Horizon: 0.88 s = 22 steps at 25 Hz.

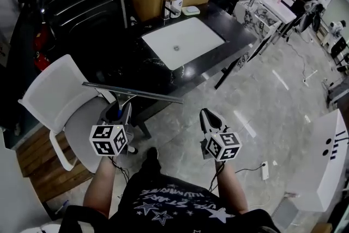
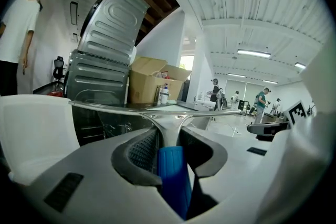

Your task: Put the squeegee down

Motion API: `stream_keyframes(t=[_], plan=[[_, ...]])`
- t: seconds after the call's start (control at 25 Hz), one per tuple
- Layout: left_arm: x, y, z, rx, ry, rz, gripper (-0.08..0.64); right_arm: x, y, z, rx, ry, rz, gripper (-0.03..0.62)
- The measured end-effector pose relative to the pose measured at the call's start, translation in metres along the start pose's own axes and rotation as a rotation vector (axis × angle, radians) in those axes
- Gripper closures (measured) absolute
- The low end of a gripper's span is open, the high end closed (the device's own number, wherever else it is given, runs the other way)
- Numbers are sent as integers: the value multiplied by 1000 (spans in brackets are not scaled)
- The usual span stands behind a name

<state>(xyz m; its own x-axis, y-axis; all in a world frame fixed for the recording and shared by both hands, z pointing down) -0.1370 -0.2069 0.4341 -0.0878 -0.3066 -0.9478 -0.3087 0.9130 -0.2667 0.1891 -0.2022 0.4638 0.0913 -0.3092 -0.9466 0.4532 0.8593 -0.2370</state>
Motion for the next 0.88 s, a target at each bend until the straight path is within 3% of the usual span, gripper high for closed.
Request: stream_keyframes(t=[0.4, 0.88], plan=[[34, -109, -67, 18, 26, -72, 413, 30, -99, 20, -42, -10, -25, 537], [41, -210, -114, 59, 59, -229, 412, 39, -177, 46, -90, -30, -48, 537]])
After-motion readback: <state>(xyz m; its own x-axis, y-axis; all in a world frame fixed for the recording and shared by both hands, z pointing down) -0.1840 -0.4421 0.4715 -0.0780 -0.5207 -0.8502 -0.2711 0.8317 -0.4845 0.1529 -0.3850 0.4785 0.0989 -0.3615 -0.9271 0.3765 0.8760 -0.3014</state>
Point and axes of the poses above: the fingertips, and each gripper's own axes: y backward along the fingers, z to its right, x out of its top, the point moved 6 cm from there along y, backward along the fingers, and after that the axes turned 2 degrees about z, right-handed, at the moved point
